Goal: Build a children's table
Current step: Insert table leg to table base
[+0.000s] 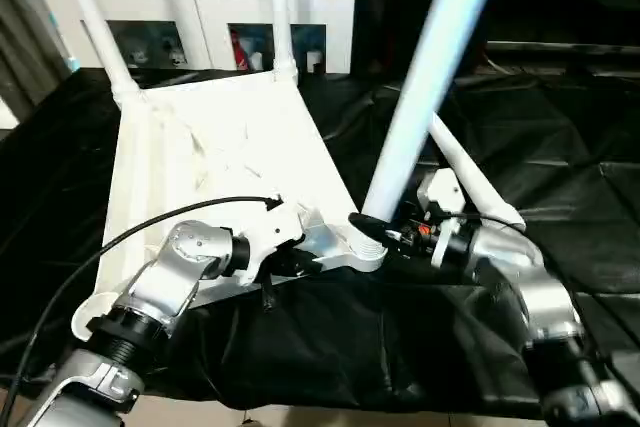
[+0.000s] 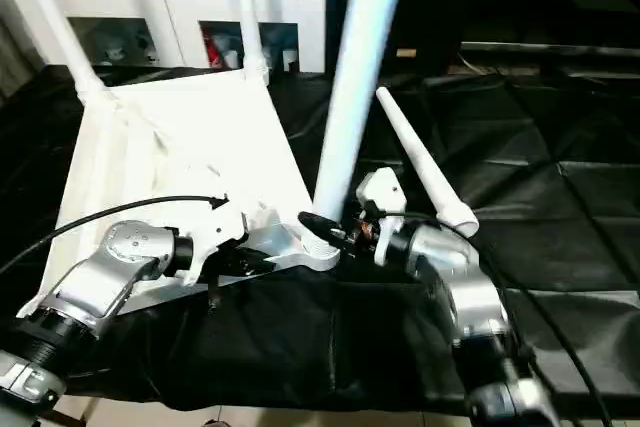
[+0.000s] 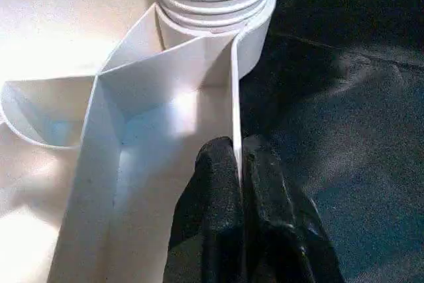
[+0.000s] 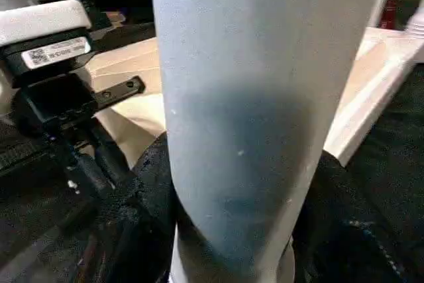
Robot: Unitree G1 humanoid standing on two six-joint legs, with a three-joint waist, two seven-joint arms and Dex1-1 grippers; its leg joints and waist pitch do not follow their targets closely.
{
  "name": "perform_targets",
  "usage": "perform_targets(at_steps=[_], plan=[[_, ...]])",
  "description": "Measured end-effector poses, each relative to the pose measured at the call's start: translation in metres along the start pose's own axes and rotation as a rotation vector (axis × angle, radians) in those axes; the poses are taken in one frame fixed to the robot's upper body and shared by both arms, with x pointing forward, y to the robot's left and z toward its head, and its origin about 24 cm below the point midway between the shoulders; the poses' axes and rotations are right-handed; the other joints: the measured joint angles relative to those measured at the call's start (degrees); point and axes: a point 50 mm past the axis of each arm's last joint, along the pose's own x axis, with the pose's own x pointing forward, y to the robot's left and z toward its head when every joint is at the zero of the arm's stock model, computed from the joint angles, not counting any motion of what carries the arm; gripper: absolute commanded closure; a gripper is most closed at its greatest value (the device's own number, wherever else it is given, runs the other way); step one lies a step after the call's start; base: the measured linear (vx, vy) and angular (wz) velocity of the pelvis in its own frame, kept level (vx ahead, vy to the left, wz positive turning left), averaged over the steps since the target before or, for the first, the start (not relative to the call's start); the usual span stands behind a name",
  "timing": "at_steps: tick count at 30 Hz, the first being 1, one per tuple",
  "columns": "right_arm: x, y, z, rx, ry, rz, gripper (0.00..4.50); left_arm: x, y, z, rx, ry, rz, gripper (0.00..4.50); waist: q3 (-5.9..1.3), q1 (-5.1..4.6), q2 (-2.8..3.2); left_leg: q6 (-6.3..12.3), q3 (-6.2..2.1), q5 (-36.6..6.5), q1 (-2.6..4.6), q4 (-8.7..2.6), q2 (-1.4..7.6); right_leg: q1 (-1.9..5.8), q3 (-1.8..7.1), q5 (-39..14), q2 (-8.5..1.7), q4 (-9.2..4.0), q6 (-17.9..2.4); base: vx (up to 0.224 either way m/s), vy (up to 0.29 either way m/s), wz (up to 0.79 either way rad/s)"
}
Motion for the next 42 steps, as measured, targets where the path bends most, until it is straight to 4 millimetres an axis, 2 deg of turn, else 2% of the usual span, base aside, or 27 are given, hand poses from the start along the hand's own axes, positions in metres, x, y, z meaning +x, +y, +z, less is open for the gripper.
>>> perform_targets(at_steps=[3,7,16,19,23,31,36,42], plan=[[0.000,-0.001,0.001,-0.005,0.005,0.042,2.62,-0.002,0.001,0.001,0.011,0.003,-0.011,4.50,0.22,0.05,-0.35,0.00,0.00,0.0,0.01,-0.13,0.00,0.01,-0.01,0.0,0.00,-0.08,0.0,0.000,0.000,0.00],[0.001,-0.004,0.006,-0.028,0.014,0.111,2.62,-0.008,0.003,0.003,0.036,0.009,-0.033,4.50,0.91,0.09,-0.94,0.00,0.01,0.0,0.03,-0.36,-0.01,-0.05,-0.02,0.0,0.01,-0.16,0.0,0.000,0.000,0.00],[0.002,-0.001,0.010,-0.062,0.022,0.256,2.62,-0.020,0.003,0.004,0.065,0.016,-0.087,4.50,1.75,0.34,-1.42,-0.02,0.05,0.0,0.06,-0.95,-0.07,-0.07,-0.01,0.0,0.01,-0.47,0.0,0.000,0.000,0.00],[0.002,0.000,0.011,-0.071,0.025,0.292,2.62,-0.022,0.003,0.005,0.068,0.020,-0.106,4.50,1.79,0.52,-1.49,-0.03,0.18,0.0,0.09,-1.44,-0.07,0.05,-0.01,0.2,0.06,-0.96,-0.3,0.000,0.000,0.00],[0.003,0.000,0.011,-0.079,0.016,0.294,2.62,-0.023,0.003,0.005,0.067,0.021,-0.105,4.50,1.84,0.45,-1.52,-0.03,0.21,0.0,0.09,-1.48,-0.07,0.05,0.00,0.2,0.05,-1.02,-0.3,0.000,0.000,0.00],[0.012,-0.005,0.007,-0.070,-0.060,0.106,2.62,-0.015,0.013,0.009,0.039,0.012,0.009,4.50,2.53,0.26,-1.37,-0.03,0.20,0.0,0.33,-1.66,-0.10,0.03,0.00,0.0,0.03,-1.31,0.0,0.000,0.000,0.00],[0.016,-0.009,0.005,-0.056,-0.073,-0.047,2.62,-0.008,0.017,0.014,-0.005,0.014,0.082,4.50,2.79,-0.09,-1.34,-0.03,0.09,0.0,0.42,-2.32,-0.29,-0.02,-0.11,-0.1,-0.02,-2.44,0.0,0.000,0.000,0.00],[0.029,-0.014,0.006,-0.011,-0.088,-0.234,2.62,0.006,0.020,0.021,-0.080,0.010,0.184,4.50,2.93,-0.92,-1.16,-0.03,-0.02,0.0,0.57,-2.36,-0.52,-0.05,-0.19,-0.1,-0.15,-3.28,0.0,0.000,0.000,0.00]])
